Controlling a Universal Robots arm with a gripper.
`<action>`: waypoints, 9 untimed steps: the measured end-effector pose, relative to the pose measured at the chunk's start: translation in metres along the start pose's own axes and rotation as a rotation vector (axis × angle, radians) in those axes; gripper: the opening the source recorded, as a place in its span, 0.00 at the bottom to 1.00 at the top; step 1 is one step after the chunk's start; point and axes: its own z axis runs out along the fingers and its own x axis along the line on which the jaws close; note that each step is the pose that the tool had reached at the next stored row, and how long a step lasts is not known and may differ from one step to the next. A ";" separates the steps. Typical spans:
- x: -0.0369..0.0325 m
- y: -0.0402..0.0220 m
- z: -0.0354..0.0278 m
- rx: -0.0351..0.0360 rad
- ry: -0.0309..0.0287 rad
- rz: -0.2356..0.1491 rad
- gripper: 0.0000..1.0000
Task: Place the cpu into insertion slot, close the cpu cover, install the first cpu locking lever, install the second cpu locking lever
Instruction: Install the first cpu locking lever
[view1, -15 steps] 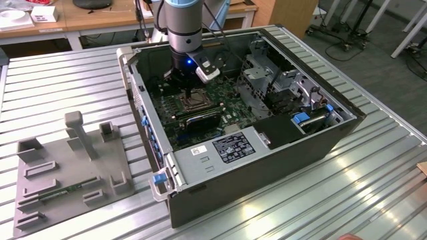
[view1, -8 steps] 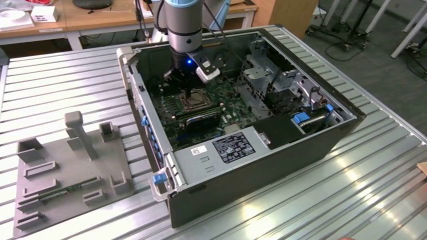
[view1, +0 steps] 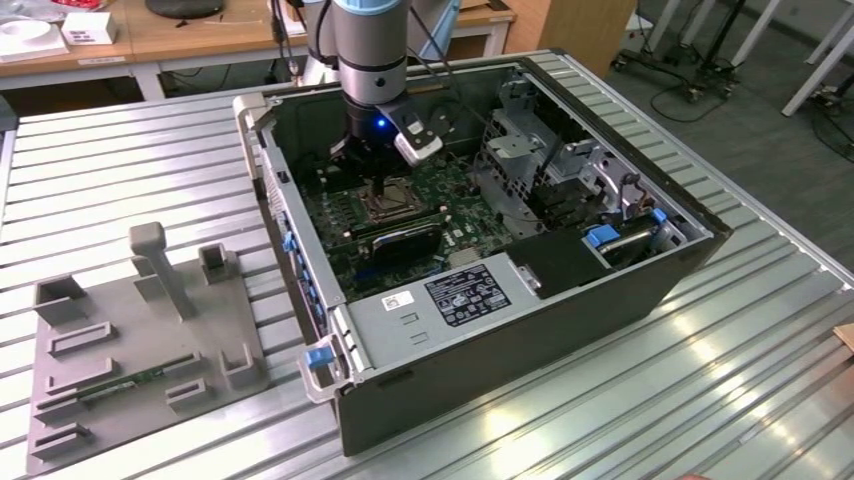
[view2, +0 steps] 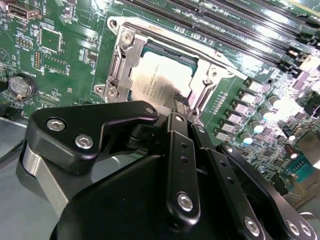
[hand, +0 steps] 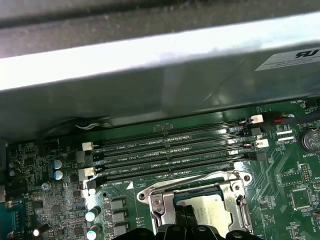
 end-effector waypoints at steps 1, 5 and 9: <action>-0.0001 0.0000 0.0000 0.0001 0.0000 0.000 0.10; -0.0003 0.0001 0.0000 0.0005 -0.0001 0.000 0.10; -0.0003 0.0001 -0.0001 0.0096 -0.0014 -0.001 0.10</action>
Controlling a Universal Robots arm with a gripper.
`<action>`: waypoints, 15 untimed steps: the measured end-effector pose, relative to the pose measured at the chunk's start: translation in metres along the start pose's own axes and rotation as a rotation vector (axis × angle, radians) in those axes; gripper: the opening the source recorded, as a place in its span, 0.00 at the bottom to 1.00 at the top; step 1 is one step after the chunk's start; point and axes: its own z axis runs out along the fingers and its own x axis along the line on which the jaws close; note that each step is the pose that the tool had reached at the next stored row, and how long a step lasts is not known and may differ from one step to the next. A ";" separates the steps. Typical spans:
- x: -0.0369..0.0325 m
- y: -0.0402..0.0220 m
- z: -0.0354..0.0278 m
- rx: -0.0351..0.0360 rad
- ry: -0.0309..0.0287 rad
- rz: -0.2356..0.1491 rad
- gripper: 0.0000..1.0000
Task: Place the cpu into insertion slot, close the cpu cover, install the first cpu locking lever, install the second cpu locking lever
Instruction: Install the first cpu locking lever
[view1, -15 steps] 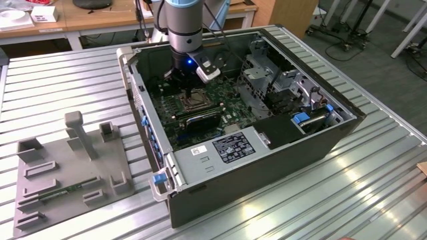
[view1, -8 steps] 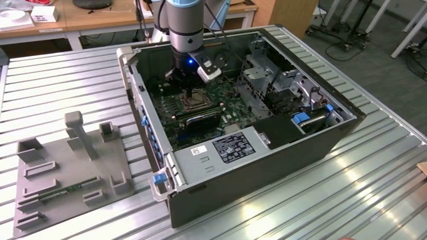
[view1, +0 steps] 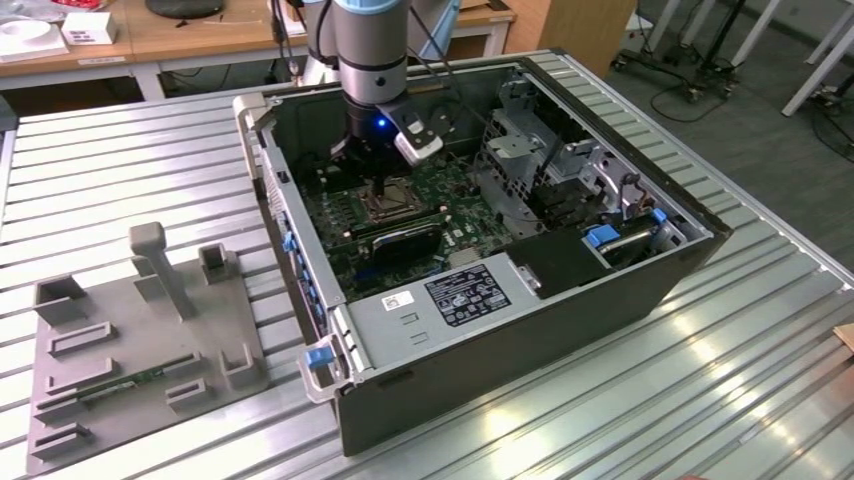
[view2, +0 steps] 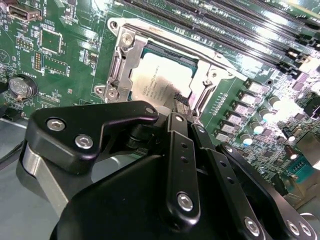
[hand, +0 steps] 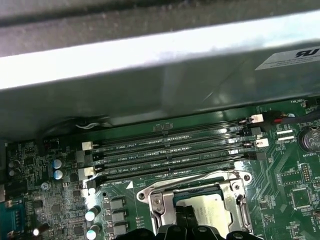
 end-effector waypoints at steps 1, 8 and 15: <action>0.0000 0.0000 0.0000 0.0042 -0.0008 -0.001 0.10; 0.0000 0.0000 0.0001 0.0446 -0.0021 -0.015 0.10; 0.0000 -0.0001 0.0001 0.0616 0.0005 -0.035 0.10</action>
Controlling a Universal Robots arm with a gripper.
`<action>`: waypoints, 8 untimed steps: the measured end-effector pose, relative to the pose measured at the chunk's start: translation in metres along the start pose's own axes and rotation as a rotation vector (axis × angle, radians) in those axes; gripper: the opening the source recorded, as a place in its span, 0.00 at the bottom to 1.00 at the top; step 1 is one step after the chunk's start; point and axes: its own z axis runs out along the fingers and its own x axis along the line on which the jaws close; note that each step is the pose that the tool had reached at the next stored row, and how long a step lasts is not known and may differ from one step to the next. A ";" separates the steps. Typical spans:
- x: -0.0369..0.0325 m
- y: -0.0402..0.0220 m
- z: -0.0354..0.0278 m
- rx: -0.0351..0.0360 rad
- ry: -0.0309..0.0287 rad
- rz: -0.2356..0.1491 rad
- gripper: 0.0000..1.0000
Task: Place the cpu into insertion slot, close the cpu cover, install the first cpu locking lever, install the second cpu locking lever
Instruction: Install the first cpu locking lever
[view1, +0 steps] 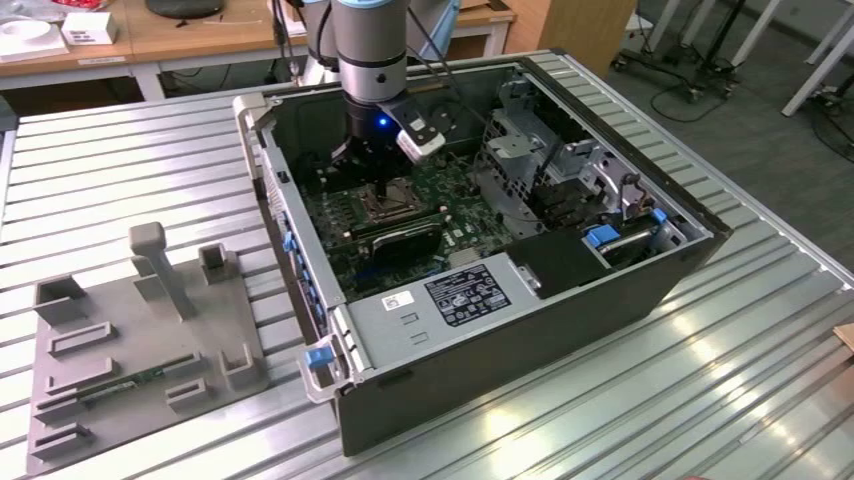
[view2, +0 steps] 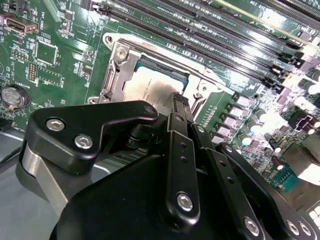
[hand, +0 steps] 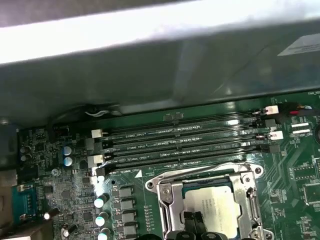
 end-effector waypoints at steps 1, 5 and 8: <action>-0.0002 0.0000 0.0001 -0.0005 0.0001 -0.006 0.10; -0.0028 0.0004 0.0009 -0.0023 0.0010 -0.026 0.10; -0.0075 0.0011 0.0014 -0.0022 0.0030 -0.028 0.10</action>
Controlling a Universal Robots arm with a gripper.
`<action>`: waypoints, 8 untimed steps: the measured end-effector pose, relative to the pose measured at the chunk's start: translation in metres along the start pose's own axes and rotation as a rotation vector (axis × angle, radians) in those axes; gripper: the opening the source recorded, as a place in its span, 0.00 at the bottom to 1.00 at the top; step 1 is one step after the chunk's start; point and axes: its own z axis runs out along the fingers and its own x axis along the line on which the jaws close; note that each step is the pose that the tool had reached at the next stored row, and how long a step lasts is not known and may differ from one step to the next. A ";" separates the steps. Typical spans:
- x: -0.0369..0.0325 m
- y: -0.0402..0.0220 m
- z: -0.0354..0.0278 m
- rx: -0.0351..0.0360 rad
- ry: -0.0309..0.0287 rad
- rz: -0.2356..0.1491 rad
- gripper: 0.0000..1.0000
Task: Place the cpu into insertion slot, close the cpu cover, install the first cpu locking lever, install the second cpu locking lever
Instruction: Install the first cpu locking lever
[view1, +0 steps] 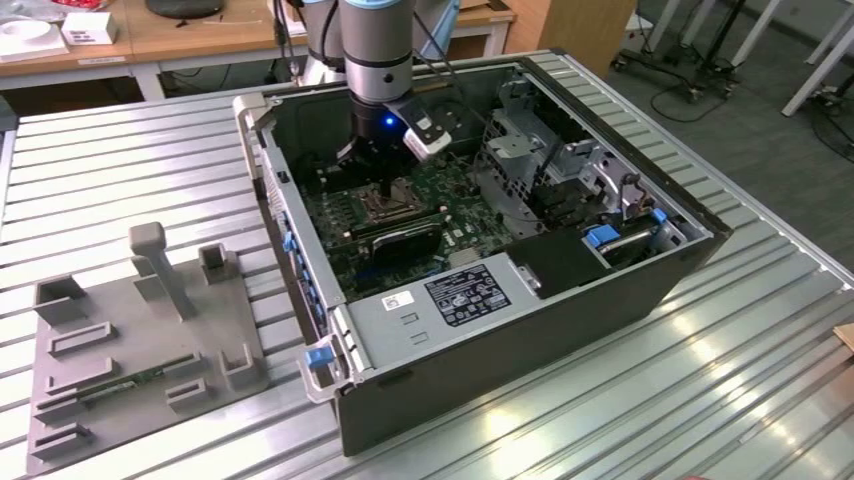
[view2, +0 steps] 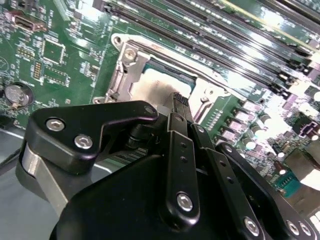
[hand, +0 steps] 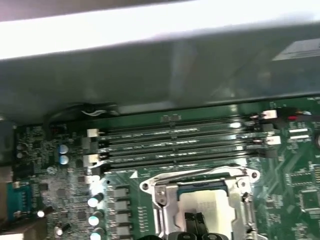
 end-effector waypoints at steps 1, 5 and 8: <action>-0.0013 0.0002 0.0001 0.0001 0.0005 0.000 0.10; -0.0057 0.0006 0.0004 0.0002 0.0020 0.000 0.10; -0.0064 0.0007 0.0005 0.0003 0.0023 0.000 0.10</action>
